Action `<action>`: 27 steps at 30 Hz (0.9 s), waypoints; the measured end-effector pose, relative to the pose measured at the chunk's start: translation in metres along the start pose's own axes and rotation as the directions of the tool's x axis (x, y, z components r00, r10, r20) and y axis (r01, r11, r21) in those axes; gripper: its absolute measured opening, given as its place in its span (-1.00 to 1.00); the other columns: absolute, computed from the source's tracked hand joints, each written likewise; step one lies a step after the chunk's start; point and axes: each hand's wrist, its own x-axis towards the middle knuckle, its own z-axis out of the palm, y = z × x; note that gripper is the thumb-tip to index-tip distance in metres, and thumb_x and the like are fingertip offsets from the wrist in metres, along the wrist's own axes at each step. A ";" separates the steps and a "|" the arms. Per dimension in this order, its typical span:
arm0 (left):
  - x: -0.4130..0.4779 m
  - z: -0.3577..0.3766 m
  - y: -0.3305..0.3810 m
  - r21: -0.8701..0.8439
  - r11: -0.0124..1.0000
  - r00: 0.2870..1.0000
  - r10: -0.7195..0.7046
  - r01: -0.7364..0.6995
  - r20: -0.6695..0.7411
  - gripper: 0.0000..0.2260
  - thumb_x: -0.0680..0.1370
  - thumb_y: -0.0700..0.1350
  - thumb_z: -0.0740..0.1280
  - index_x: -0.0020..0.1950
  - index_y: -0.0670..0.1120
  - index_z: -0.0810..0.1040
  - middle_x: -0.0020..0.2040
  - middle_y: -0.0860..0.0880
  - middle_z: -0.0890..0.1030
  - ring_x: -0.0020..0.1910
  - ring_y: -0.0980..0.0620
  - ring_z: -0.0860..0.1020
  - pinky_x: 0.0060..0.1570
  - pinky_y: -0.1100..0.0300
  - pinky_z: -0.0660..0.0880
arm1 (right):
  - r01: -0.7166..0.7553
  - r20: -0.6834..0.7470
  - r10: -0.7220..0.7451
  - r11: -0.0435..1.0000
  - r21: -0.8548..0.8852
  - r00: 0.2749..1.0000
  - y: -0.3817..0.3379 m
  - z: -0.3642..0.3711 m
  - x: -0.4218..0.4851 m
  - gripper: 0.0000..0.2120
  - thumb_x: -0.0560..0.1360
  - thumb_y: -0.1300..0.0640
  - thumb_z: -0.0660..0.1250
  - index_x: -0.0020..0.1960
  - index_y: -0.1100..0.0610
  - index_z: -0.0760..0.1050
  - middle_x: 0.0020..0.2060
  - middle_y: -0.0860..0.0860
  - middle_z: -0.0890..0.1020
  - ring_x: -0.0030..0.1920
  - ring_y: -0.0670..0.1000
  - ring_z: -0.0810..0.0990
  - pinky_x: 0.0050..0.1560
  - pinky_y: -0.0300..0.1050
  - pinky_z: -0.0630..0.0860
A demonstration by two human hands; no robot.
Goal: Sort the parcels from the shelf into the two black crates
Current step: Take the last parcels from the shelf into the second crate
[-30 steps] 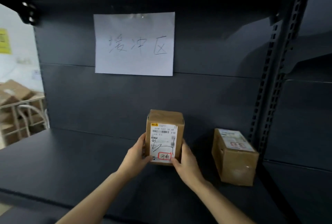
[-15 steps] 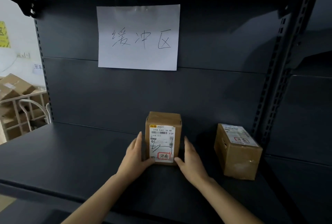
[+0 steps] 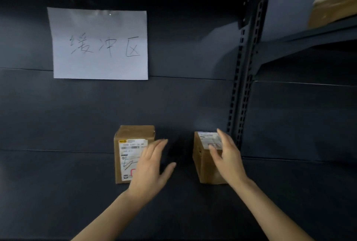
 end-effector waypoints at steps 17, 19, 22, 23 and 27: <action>0.047 0.088 0.057 -0.601 0.442 0.743 -0.326 0.666 0.584 -0.72 0.63 0.00 0.11 0.34 0.11 0.34 0.02 0.24 0.55 -0.03 0.32 0.51 -0.17 0.42 0.43 | -0.472 0.338 0.339 0.731 0.492 0.878 0.043 -0.015 -0.010 -0.69 0.57 -0.07 0.16 0.30 -0.13 0.37 0.15 -0.14 0.54 0.15 -0.13 0.50 0.21 -0.12 0.43; 0.044 0.082 0.052 -0.627 0.526 0.809 -0.249 0.575 0.533 -0.67 0.62 -0.04 0.14 0.39 0.13 0.32 0.21 0.21 0.53 0.18 0.29 0.47 0.08 0.39 0.42 | -0.391 0.321 0.252 0.764 0.513 0.913 0.040 -0.018 -0.016 -0.62 0.57 0.00 0.19 0.36 -0.17 0.27 0.18 -0.22 0.49 0.20 -0.21 0.43 0.24 -0.21 0.36; 0.041 0.074 0.047 -0.622 0.634 0.868 -0.177 0.461 0.464 -0.59 0.60 -0.10 0.19 0.42 0.17 0.24 0.29 0.25 0.45 0.32 0.25 0.36 0.23 0.35 0.33 | -0.310 0.291 0.178 0.801 0.512 0.940 0.034 -0.018 -0.021 -0.49 0.56 0.12 0.22 0.45 -0.12 0.14 0.24 -0.24 0.45 0.26 -0.24 0.38 0.18 -0.34 0.33; 0.041 0.072 0.046 -0.620 0.653 0.880 -0.165 0.435 0.444 -0.58 0.60 -0.11 0.20 0.41 0.17 0.23 0.27 0.26 0.45 0.32 0.25 0.36 0.22 0.35 0.33 | -0.290 0.276 0.165 0.810 0.510 0.947 0.032 -0.018 -0.021 -0.46 0.56 0.15 0.22 0.47 -0.10 0.12 0.27 -0.21 0.44 0.28 -0.23 0.36 0.20 -0.35 0.32; 0.039 0.067 0.043 -0.590 0.716 0.911 -0.160 0.373 0.381 -0.54 0.58 -0.16 0.22 0.43 0.13 0.22 0.28 0.23 0.45 0.32 0.24 0.37 0.32 0.19 0.33 | -0.240 0.232 0.139 0.836 0.493 0.963 0.027 -0.014 -0.022 -0.41 0.56 0.23 0.21 0.48 -0.07 0.06 0.30 -0.18 0.40 0.29 -0.23 0.34 0.18 -0.44 0.32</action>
